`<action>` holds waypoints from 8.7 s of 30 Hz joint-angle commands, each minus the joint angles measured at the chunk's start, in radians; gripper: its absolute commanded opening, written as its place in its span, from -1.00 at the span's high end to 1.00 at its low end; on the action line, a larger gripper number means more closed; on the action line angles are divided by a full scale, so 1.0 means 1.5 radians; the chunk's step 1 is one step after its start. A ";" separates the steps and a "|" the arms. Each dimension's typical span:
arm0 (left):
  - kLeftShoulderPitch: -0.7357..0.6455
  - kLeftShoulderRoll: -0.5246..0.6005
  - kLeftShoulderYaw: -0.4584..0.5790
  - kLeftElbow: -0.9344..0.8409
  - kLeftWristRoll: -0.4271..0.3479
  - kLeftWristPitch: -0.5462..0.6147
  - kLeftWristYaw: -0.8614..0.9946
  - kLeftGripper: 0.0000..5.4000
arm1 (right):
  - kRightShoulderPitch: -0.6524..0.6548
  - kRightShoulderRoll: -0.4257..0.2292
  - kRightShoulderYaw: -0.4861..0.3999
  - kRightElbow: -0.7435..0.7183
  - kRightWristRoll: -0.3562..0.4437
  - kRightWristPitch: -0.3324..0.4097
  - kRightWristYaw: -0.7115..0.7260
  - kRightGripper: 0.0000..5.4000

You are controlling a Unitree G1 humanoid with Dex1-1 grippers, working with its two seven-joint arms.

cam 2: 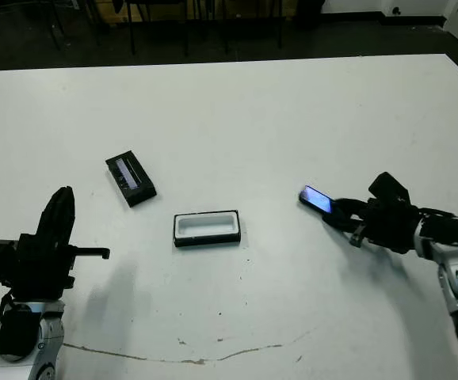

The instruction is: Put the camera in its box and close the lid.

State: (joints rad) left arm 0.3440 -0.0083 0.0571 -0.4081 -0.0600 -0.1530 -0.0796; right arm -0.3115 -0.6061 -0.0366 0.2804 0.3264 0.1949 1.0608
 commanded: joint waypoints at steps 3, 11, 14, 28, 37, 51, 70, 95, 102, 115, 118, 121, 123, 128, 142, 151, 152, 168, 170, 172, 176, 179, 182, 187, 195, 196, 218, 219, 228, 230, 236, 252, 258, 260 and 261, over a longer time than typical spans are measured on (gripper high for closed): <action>0.038 0.003 -0.010 0.010 0.007 0.005 0.004 1.00 | -0.091 0.013 0.022 -0.070 0.023 0.060 0.011 0.75; 0.050 -0.005 -0.019 0.009 0.012 0.002 0.017 1.00 | -0.194 0.033 0.096 -0.071 0.020 0.160 0.033 0.75; 0.050 -0.002 -0.018 0.014 0.002 -0.004 0.013 1.00 | -0.226 0.049 0.116 -0.021 0.014 0.129 0.077 0.75; 0.054 -0.004 -0.028 0.010 0.008 0.004 0.021 1.00 | -0.312 0.074 0.262 -0.018 -0.102 0.088 0.173 0.75; 0.058 -0.003 -0.030 0.012 0.004 -0.001 0.022 1.00 | -0.313 0.080 0.327 -0.086 -0.138 0.146 0.189 0.75; 0.058 -0.002 -0.033 0.008 0.000 0.008 0.023 1.00 | -0.293 0.070 0.367 -0.133 -0.167 0.197 0.181 0.75; 0.051 -0.002 -0.036 0.018 0.006 -0.001 0.024 1.00 | -0.273 0.069 0.377 -0.145 -0.194 0.154 0.174 0.75; 0.053 -0.004 -0.038 0.031 0.002 -0.017 0.022 1.00 | -0.269 0.074 0.399 -0.149 -0.230 0.141 0.163 0.75; 0.051 -0.003 -0.039 0.034 -0.001 -0.014 0.022 1.00 | -0.270 0.083 0.410 -0.152 -0.236 0.142 0.161 0.75; 0.061 -0.011 -0.051 0.022 0.005 -0.006 0.034 1.00 | -0.287 0.106 0.453 -0.186 -0.263 0.183 0.169 0.75; 0.062 -0.011 -0.052 0.024 0.007 -0.010 0.038 1.00 | -0.289 0.109 0.460 -0.191 -0.268 0.195 0.169 0.75; 0.062 -0.012 -0.050 0.026 -0.004 -0.010 0.036 1.00 | -0.288 0.110 0.463 -0.194 -0.273 0.194 0.165 0.75; 0.061 -0.012 -0.050 0.027 -0.002 -0.011 0.037 1.00 | -0.289 0.111 0.468 -0.195 -0.278 0.198 0.164 0.75; 0.061 -0.013 -0.051 0.024 0.007 -0.004 0.045 1.00 | -0.287 0.109 0.477 -0.191 -0.289 0.151 0.161 0.75; 0.058 -0.010 -0.050 0.031 0.003 -0.013 0.044 1.00 | -0.293 0.098 0.423 -0.103 -0.245 0.027 0.200 0.30; 0.052 -0.002 -0.044 0.029 -0.009 -0.012 0.036 1.00 | -0.241 0.083 0.357 -0.095 -0.224 0.002 0.165 -0.27; 0.051 -0.001 -0.044 0.029 -0.008 -0.011 0.036 1.00 | -0.237 0.084 0.353 -0.092 -0.222 -0.006 0.165 -0.34; 0.062 -0.001 -0.044 0.008 -0.002 0.004 0.033 1.00 | -0.134 0.092 0.196 -0.202 -0.114 0.073 0.038 -1.00; 0.065 -0.002 -0.044 0.008 0.002 0.005 0.036 1.00 | -0.107 0.091 0.177 -0.221 -0.101 0.065 0.014 -1.00; 0.066 -0.004 -0.043 0.012 -0.004 0.000 0.035 1.00 | -0.073 0.098 0.159 -0.244 -0.089 0.067 -0.020 -1.00; 0.068 0.001 -0.039 0.001 0.001 0.001 0.035 1.00 | 0.003 0.117 0.128 -0.297 -0.087 0.049 -0.108 -0.88; 0.069 0.018 -0.029 -0.030 0.003 0.009 0.024 1.00 | 0.050 0.118 0.121 -0.332 -0.099 0.016 -0.151 -0.69; 0.067 0.049 -0.017 -0.091 -0.004 0.038 -0.010 1.00 | 0.071 0.097 0.124 -0.377 -0.107 0.037 -0.167 -0.48; 0.031 0.130 0.026 -0.277 -0.022 0.198 -0.079 1.00 | 0.087 0.085 0.125 -0.419 -0.103 0.044 -0.181 -0.14; -0.268 0.431 0.099 -0.363 -0.045 0.530 -0.232 1.00 | 0.065 0.093 0.142 -0.409 -0.089 0.060 -0.181 0.39; -0.307 0.453 0.085 -0.344 -0.047 0.554 -0.242 1.00 | 0.063 0.095 0.144 -0.407 -0.089 0.061 -0.184 0.47; -0.879 0.391 -0.466 0.400 0.269 0.509 -0.490 1.00 | 0.072 0.106 0.159 -0.407 -0.084 0.061 -0.210 0.99; -0.887 0.377 -0.476 0.423 0.281 0.502 -0.497 1.00 | 0.073 0.106 0.160 -0.408 -0.086 0.060 -0.211 0.99; -0.903 0.305 -0.507 0.503 0.346 0.466 -0.555 1.00 | 0.090 0.121 0.163 -0.406 -0.081 0.035 -0.211 0.99; -0.904 0.305 -0.510 0.501 0.351 0.451 -0.581 1.00 | 0.093 0.127 0.161 -0.401 -0.076 0.028 -0.209 0.99; -0.891 0.311 -0.488 0.497 0.339 0.433 -0.636 1.00 | 0.098 0.123 0.164 -0.404 -0.085 0.026 -0.214 0.99; -0.861 0.309 -0.538 0.501 0.402 0.398 -0.703 1.00 | 0.105 0.129 0.167 -0.403 -0.080 0.011 -0.214 0.99; -0.844 0.298 -0.529 0.506 0.415 0.386 -0.686 1.00 | 0.107 0.126 0.165 -0.406 -0.078 0.015 -0.213 0.99; -0.842 0.292 -0.529 0.504 0.425 0.402 -0.681 1.00 | 0.109 0.124 0.164 -0.410 -0.079 0.016 -0.214 0.99; -0.842 0.289 -0.529 0.505 0.428 0.403 -0.679 1.00 | 0.110 0.124 0.163 -0.412 -0.078 0.018 -0.214 0.99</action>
State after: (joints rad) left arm -0.9426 0.4293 -0.7382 0.3397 0.5681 0.4419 -1.1024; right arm -0.1631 -0.4066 0.2118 -0.3346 0.2093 0.2044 0.7440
